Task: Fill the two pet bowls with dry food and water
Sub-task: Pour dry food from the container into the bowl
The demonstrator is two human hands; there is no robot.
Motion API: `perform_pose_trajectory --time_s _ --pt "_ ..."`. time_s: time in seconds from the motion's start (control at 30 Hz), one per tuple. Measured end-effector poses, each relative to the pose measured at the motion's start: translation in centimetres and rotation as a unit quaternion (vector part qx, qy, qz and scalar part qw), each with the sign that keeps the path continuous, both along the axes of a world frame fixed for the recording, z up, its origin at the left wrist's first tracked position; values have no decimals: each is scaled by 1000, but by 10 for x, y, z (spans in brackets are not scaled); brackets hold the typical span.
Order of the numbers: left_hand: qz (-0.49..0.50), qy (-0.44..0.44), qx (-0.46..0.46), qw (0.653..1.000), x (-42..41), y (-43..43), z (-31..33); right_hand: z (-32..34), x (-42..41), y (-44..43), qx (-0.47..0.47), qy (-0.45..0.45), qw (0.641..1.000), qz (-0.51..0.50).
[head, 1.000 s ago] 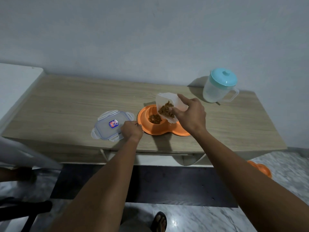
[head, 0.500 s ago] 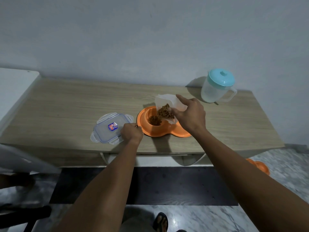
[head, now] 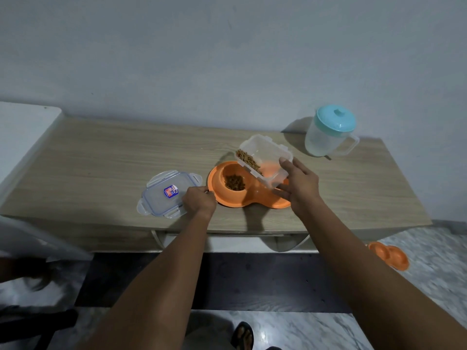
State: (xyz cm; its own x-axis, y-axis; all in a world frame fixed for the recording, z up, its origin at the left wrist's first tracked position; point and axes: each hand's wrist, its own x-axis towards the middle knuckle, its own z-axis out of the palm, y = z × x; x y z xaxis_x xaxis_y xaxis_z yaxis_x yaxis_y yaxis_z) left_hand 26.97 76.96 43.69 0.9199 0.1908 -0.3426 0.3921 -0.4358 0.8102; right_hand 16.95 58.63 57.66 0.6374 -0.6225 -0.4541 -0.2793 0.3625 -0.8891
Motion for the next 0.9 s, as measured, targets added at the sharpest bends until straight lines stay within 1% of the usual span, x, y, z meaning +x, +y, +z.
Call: perform_pose_trajectory --time_s 0.13,0.2,0.3,0.6,0.77,0.9 --pt "-4 -1 3 1000 -1 0 2 -25 -11 14 126 -37 991 -11" --pt "-7 -6 16 1000 -3 -1 8 -35 -17 19 160 -45 986 -14" --pt "-12 -12 34 999 -5 -1 16 -45 -24 26 186 -51 981 -22" --pt "-16 -11 -7 1000 -15 -1 26 -60 -34 27 142 -27 990 -7" --pt "-16 7 -27 999 -15 1 28 -64 -32 38 149 -44 987 -27" --pt "-30 17 -55 998 -13 6 24 -58 -10 60 155 -65 985 -49"
